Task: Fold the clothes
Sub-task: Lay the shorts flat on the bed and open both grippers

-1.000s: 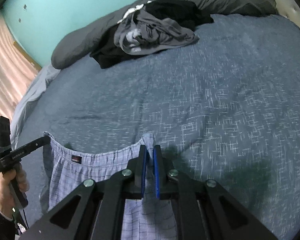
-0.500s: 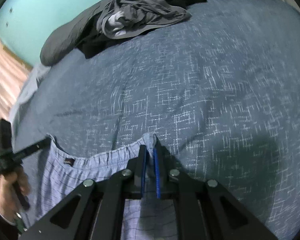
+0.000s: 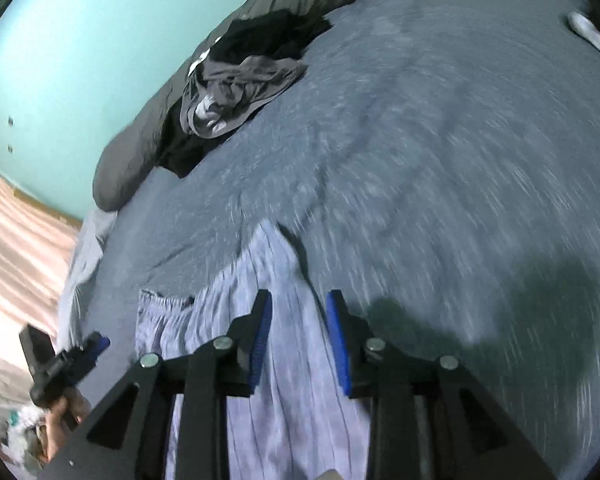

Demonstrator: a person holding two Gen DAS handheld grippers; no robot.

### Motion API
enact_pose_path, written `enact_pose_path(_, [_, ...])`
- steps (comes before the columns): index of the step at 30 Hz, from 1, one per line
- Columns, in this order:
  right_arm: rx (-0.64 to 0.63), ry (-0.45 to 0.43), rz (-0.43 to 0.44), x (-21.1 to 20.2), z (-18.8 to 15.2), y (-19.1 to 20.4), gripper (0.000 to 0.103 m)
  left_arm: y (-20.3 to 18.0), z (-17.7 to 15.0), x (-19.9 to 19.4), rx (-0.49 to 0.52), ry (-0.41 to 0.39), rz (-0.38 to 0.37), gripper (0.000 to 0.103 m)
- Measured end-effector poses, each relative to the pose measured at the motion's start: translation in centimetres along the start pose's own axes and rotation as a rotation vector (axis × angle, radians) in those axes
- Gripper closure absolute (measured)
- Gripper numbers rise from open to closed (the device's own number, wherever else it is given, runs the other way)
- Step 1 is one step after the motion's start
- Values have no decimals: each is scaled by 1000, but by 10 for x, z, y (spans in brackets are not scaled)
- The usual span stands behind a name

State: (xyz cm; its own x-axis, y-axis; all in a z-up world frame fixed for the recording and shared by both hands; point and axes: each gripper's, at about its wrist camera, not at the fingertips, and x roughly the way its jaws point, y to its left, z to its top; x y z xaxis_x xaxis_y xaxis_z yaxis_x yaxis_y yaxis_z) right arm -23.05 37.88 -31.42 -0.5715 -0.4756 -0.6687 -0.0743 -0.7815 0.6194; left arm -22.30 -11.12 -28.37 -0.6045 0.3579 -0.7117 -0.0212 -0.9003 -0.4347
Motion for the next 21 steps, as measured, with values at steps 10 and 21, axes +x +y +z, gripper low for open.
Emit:
enact_pose_path(10, [47,-62,16,-45,-60,-13,73,16,-71,-37,-84,-45,47,51])
enact_pose_path(21, [124,7,75,-42,-93,-24,72,18,-87,-30,-94,-57,79,41])
